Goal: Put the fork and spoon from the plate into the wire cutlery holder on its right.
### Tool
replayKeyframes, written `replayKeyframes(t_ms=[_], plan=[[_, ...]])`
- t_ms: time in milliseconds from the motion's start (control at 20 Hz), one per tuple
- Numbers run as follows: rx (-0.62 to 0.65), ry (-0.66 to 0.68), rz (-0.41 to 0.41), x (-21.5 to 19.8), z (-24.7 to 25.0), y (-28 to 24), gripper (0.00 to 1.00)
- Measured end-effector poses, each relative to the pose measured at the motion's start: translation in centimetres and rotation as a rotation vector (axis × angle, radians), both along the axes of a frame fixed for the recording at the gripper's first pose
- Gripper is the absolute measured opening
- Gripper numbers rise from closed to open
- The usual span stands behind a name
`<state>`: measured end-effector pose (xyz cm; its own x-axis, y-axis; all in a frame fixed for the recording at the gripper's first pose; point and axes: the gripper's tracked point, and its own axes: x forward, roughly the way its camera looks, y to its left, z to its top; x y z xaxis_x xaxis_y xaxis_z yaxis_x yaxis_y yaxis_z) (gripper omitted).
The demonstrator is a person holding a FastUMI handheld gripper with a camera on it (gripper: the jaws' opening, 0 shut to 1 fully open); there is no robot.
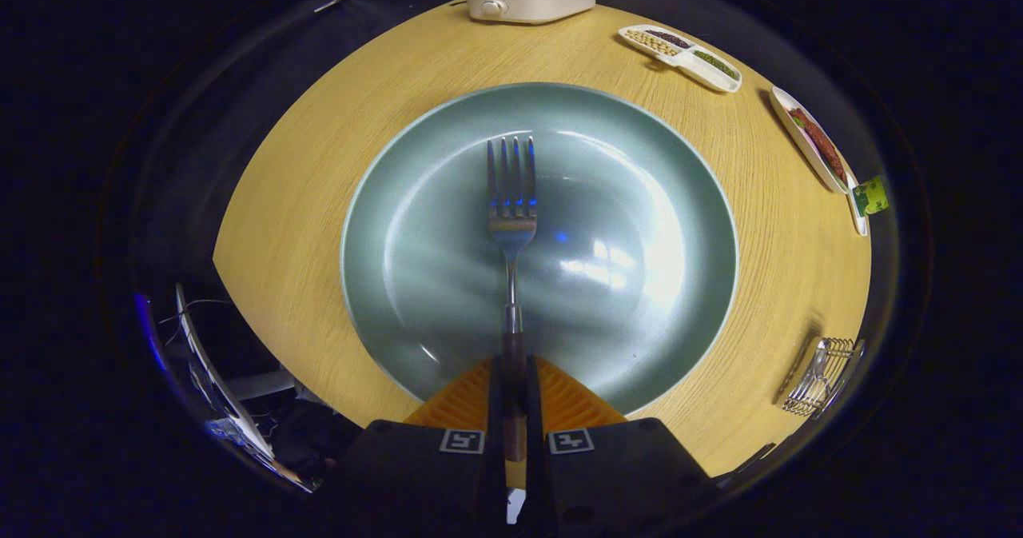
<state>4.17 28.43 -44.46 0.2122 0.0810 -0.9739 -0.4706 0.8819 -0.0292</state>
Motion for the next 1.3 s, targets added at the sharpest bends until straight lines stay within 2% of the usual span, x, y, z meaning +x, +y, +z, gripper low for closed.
replayKeyframes(t_ms=[150,350,700,950,1300], plan=[[0.044,0.028,-0.012,0.1,0.6,0.5,0.08],[0.1,0.016,0.006,0.4,1.6,1.3,0.05],[0.211,0.037,-0.049,0.5,5.9,1.3,0.05],[0.257,0.012,-0.055,0.5,12.1,-2.3,0.05],[0.248,-0.031,-0.083,-1.2,19.8,-11.5,0.05]])
